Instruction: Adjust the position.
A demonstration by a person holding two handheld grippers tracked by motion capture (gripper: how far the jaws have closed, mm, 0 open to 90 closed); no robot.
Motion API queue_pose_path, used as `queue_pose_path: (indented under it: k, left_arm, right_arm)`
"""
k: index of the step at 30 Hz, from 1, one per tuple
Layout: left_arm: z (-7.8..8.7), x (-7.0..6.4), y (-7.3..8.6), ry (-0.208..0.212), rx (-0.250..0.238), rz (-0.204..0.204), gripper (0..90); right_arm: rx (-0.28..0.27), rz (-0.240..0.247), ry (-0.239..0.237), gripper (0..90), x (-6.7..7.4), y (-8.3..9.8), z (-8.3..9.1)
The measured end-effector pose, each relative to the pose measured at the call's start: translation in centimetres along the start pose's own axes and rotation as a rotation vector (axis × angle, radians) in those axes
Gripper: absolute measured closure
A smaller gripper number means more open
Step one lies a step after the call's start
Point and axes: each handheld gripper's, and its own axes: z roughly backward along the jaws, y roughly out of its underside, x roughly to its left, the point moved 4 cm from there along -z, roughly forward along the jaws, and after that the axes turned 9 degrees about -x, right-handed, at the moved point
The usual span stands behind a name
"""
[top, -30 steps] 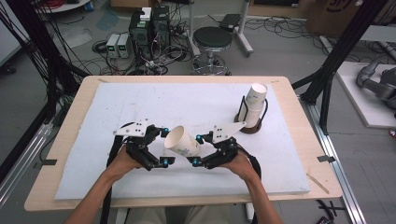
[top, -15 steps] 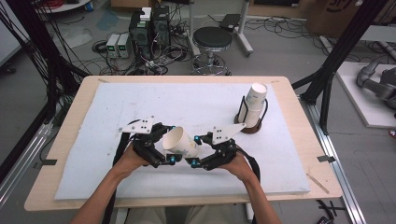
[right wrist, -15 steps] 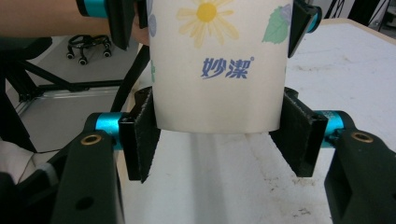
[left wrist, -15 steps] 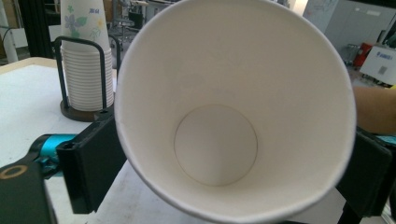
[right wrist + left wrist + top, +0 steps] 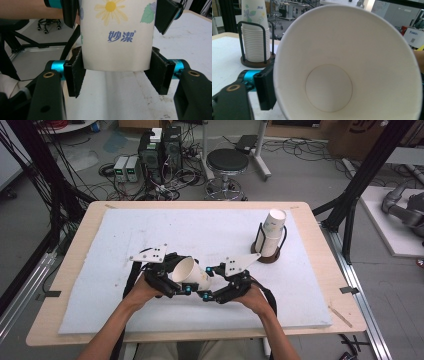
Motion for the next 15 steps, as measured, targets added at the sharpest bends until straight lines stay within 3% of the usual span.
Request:
queue_pose_path:
  k: [5,15]
  left_arm:
    - [0.22,-0.14,-0.12,0.010,0.005,-0.024,27.3]
    - [0.24,-0.18,-0.11,0.004,0.013,-0.029,30.5]
  right_arm:
    - [0.000,-0.006,0.008,37.8,-0.06,0.06,-0.04]
    - [0.004,-0.004,0.004,37.9,-0.06,0.13,-0.09]
